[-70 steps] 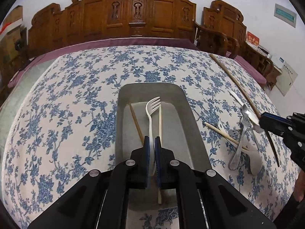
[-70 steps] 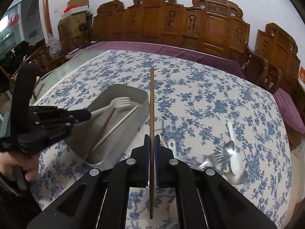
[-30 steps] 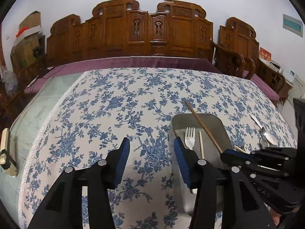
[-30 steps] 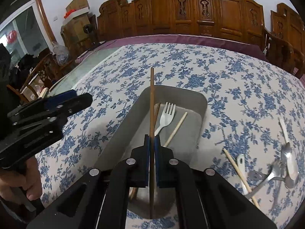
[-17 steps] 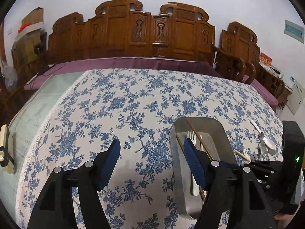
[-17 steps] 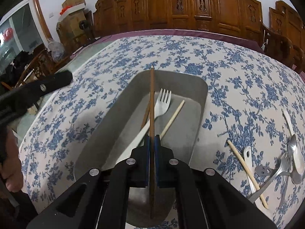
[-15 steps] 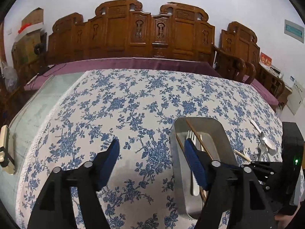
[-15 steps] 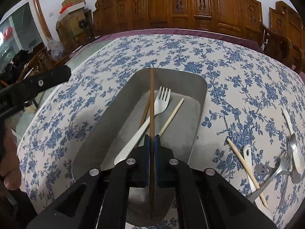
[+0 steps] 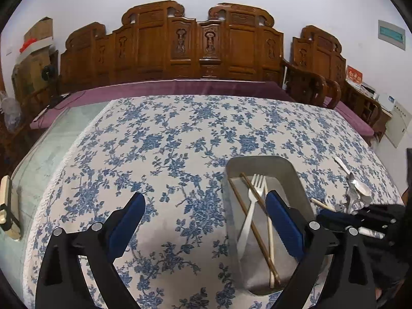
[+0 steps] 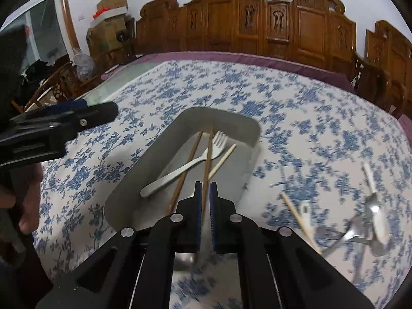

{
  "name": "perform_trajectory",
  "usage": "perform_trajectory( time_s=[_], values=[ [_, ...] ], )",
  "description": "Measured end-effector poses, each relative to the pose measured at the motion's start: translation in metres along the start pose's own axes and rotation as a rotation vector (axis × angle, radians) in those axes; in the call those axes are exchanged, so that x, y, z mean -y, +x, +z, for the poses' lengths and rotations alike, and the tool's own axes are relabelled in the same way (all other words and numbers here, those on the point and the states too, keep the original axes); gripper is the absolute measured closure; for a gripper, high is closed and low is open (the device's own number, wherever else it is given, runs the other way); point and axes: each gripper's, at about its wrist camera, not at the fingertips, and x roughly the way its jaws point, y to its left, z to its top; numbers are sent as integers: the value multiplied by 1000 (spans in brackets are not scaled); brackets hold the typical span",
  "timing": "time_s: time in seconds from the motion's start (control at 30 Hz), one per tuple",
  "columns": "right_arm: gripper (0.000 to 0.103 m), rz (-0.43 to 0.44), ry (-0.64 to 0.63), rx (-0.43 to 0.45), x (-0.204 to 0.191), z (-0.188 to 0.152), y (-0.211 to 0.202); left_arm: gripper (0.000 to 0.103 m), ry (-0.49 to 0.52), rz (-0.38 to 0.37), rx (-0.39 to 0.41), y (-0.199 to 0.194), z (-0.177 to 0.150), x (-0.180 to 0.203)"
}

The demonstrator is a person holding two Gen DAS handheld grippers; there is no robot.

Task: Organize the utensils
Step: 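Open the left tool to release the fork while the right lowers its brown chopstick into the tray, then grasp the white plastic spoon with the right tool while the left grasps a steel fork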

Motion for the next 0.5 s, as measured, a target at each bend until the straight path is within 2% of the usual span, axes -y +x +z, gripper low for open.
perform_trajectory(
  time_s=[0.07, 0.17, 0.5],
  values=[
    [94, -14, -4, 15, 10, -2, -15, 12, 14, -3, 10, -2, 0, 5],
    [81, -39, -1, 40, 24, -7, -35, 12, 36, -8, 18, -5, -1, 14],
    [75, -140, 30, 50, 83, -42, -77, 12, 108, -50, 24, -12, -8, 51]
  ],
)
